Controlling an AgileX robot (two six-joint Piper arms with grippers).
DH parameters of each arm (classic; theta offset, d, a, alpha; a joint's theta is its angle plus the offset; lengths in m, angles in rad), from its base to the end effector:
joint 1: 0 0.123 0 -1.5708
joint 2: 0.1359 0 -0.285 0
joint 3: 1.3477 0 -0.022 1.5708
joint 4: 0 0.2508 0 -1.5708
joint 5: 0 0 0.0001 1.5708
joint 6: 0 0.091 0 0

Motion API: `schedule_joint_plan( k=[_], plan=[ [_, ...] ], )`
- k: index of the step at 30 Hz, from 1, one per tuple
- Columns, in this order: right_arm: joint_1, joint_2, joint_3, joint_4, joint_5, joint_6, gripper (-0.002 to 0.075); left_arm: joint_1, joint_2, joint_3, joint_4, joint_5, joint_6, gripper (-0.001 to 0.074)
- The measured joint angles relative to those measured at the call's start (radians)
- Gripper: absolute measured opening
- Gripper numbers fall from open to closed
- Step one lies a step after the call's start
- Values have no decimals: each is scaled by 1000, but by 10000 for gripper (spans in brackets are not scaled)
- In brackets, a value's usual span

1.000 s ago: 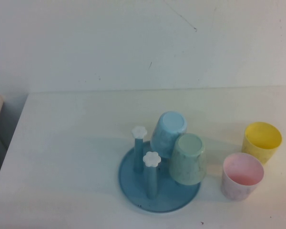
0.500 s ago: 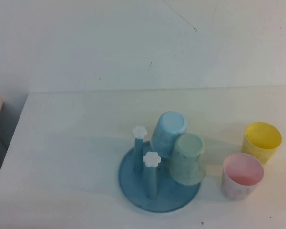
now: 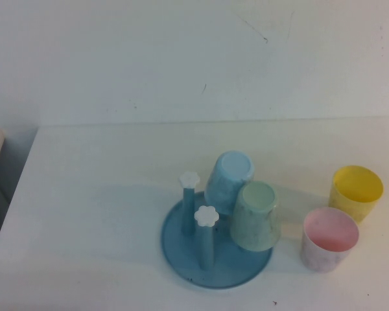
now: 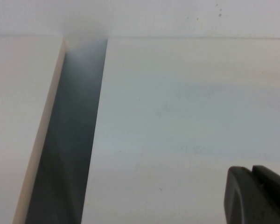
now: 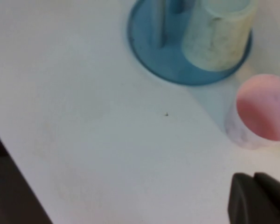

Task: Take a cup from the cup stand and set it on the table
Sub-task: Pick up the cup from the rack

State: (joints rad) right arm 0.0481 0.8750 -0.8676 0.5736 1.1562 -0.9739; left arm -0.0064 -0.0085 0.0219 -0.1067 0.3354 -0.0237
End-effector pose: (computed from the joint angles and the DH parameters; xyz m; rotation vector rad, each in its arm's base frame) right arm 0.1366 0.0518 0.3395 -1.0796 2.1772 0.3778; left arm 0.0536 -0.0035 0.1762 -0.0835 1.8303 -0.1242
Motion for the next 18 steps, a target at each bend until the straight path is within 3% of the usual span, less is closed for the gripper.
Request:
schedule_joint_plan(
  k=[7, 10, 18],
  plan=[
    [96, 196, -136, -39, 65, 1, 5, 0, 0, 0, 0, 0, 0, -3],
    [121, 269, -201, -48, 66, 10, 62, 0, 0, 0, 0, 0, 0, -3],
    [219, 486, -387, -125, 72, 45, 424, 0, 0, 0, 0, 0, 0, -3]
  ],
)
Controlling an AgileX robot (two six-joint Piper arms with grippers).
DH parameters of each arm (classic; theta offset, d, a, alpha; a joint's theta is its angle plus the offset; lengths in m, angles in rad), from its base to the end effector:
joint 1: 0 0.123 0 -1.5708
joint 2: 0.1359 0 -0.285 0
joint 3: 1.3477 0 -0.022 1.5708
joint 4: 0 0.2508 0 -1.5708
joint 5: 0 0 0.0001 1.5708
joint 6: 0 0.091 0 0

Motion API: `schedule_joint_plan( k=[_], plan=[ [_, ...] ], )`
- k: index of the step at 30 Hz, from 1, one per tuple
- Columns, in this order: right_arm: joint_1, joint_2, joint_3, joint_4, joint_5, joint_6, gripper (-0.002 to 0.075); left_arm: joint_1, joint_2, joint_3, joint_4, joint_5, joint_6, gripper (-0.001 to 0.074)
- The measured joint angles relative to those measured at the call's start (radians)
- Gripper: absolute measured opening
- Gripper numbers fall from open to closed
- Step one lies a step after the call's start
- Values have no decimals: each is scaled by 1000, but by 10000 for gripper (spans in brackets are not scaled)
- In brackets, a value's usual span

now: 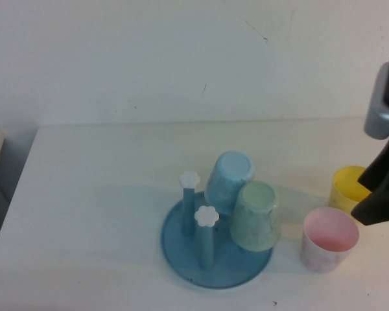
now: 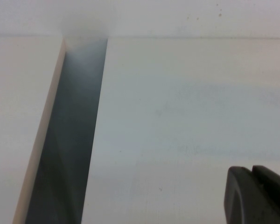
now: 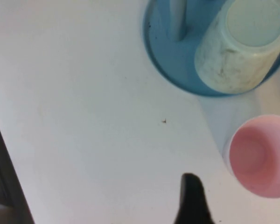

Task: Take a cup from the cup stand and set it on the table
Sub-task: Pick up the cup from the rack

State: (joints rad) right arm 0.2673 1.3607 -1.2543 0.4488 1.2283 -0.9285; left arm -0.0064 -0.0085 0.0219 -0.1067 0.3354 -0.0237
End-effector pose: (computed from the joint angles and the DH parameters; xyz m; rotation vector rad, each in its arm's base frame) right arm 0.2400 0.1043 0.3466 -1.4069 2.2625 0.4319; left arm 0.0536 -0.0035 0.1762 -0.0835 1.8303 -0.1242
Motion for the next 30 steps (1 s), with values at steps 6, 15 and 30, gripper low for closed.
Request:
schedule_joint_plan(
  k=[6, 15, 30],
  plan=[
    [125, 171, -139, -193, 0, 34, 459, 0, 0, 0, 0, 0, 0, -4],
    [167, 404, -396, -251, 2, 149, 491, 0, 0, 0, 0, 0, 0, -3],
    [221, 531, -493, -185, 2, 113, 517, 0, 0, 0, -15, 0, 0, -3]
  ],
)
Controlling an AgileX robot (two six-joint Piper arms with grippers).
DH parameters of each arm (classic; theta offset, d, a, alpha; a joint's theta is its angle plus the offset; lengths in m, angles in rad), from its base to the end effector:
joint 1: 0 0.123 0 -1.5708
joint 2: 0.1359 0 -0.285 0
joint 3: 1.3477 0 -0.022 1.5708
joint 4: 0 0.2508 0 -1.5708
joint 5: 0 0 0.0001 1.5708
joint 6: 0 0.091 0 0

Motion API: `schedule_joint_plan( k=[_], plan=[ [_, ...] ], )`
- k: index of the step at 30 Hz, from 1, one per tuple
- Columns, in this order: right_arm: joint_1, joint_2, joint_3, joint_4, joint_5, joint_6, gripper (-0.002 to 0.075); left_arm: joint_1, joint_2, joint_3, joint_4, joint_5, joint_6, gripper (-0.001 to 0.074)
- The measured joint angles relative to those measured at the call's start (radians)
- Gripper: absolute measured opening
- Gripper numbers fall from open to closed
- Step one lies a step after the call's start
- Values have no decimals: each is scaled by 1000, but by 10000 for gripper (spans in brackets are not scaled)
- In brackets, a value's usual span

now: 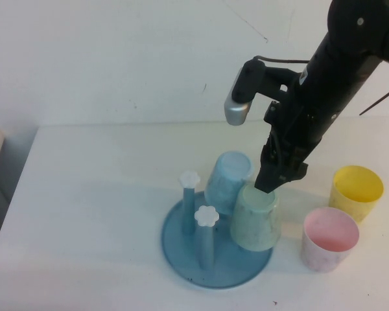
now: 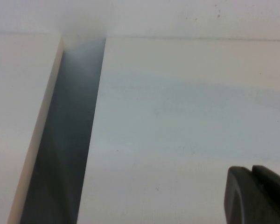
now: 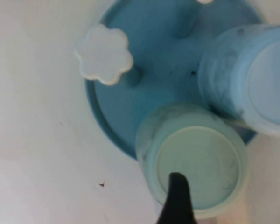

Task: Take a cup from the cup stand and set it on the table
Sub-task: Pick up the cup from the rack

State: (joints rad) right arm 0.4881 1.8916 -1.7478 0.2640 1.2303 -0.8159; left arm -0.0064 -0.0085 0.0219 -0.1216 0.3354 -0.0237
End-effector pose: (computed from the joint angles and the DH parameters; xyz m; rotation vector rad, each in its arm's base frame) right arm 0.3453 0.2087 0.3021 -1.6428 2.2743 0.2984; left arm 0.0536 -0.0040 0.1762 -0.0929 1.8297 -0.1386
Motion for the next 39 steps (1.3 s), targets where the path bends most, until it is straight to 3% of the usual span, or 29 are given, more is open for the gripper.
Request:
schedule_joint_plan(
  k=[18, 27, 39],
  plan=[
    [7, 0, -1, 15, 0, 43, 517, 0, 0, 0, -7, 0, 0, -3],
    [9, 0, -1, -18, 0, 151, 517, 0, 0, 0, -7, 0, 0, -3],
    [89, 9, -2, -73, 0, 197, 518, 0, 0, 0, -7, 0, 0, -3]
  ],
)
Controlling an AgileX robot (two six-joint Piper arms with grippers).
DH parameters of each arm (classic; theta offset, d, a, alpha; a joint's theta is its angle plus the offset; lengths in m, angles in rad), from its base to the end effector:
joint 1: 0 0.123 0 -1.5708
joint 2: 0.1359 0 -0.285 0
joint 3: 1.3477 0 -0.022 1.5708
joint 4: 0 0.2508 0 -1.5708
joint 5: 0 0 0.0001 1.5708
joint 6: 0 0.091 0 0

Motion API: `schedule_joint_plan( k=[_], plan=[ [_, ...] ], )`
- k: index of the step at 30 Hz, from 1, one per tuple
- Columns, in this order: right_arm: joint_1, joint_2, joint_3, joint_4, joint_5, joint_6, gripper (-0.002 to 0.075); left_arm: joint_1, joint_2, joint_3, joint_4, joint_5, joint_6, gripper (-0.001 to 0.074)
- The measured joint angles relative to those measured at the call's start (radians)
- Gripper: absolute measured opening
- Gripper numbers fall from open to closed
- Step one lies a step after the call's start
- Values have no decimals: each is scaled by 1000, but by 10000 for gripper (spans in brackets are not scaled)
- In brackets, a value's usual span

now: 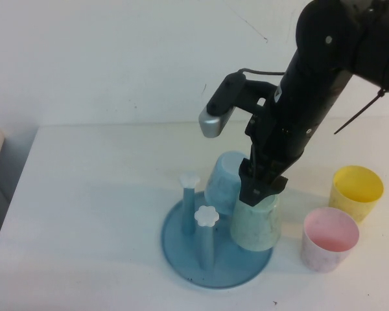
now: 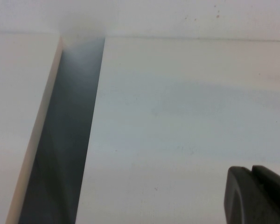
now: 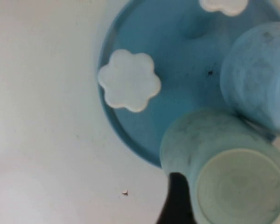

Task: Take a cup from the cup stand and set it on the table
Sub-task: Pick up the cup from the rack

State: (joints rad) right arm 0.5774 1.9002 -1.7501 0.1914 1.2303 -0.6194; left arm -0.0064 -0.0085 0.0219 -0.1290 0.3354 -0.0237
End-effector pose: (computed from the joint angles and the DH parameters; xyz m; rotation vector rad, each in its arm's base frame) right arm 0.3300 0.2345 0.2979 -1.5591 2.3850 0.2621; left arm 0.0536 -0.0042 0.1763 -0.0976 1.8294 -0.1457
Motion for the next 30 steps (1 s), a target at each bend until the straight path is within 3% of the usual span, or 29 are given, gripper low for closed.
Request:
schedule_joint_plan(
  k=[24, 30],
  plan=[
    [46, 49, 2, -120, 0, 4, 534, 0, 0, 0, 0, 0, 0, -3],
    [47, 49, 2, -120, 0, 2, 614, 0, 0, 0, 0, 0, 0, -3]
  ],
)
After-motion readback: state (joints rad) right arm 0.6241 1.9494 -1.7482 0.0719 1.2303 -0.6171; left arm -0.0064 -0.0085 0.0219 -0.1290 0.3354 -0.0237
